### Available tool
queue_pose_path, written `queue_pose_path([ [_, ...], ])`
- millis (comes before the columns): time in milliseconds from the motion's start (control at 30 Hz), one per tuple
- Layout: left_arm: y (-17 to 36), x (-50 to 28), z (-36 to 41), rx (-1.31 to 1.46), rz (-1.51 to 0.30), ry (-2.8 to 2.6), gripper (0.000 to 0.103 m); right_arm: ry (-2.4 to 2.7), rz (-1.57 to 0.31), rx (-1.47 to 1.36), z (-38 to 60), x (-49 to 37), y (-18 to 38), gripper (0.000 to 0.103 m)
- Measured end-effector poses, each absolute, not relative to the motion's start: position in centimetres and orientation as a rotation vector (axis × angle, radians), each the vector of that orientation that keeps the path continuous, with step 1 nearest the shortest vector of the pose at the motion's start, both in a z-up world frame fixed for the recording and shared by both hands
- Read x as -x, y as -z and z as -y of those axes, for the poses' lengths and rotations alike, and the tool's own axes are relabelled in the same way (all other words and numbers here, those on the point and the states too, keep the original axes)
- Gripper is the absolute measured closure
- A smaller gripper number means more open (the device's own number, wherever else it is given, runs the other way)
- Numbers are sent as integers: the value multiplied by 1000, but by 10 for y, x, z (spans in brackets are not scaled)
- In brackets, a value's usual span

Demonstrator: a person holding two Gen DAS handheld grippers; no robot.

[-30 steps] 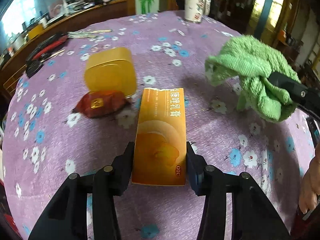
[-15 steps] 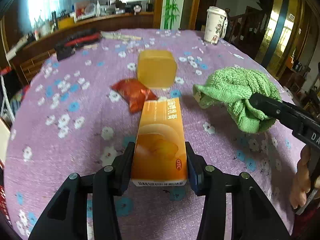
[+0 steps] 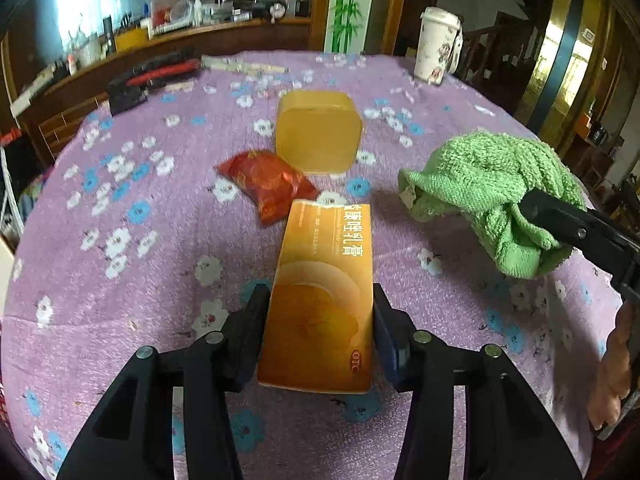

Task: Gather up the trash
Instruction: 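Lift the orange box with the left gripper while the right holds the towel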

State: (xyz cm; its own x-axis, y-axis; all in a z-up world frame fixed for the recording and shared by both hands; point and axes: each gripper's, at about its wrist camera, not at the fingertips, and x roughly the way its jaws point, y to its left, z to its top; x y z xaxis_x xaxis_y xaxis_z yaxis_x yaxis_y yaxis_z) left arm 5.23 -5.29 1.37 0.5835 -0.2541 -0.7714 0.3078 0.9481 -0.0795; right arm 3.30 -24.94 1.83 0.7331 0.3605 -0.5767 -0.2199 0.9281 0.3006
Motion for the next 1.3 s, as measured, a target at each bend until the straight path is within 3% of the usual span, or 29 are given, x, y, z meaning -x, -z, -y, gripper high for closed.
queue_pose_path([
  [433,-57,-27,37,-42,-633,268,58,-287,-571,-165,242,-18,-34,62],
  [1300,-56,-28,33,-82,-617,189,58,-241,-578,-142,244,-21,-32,62],
])
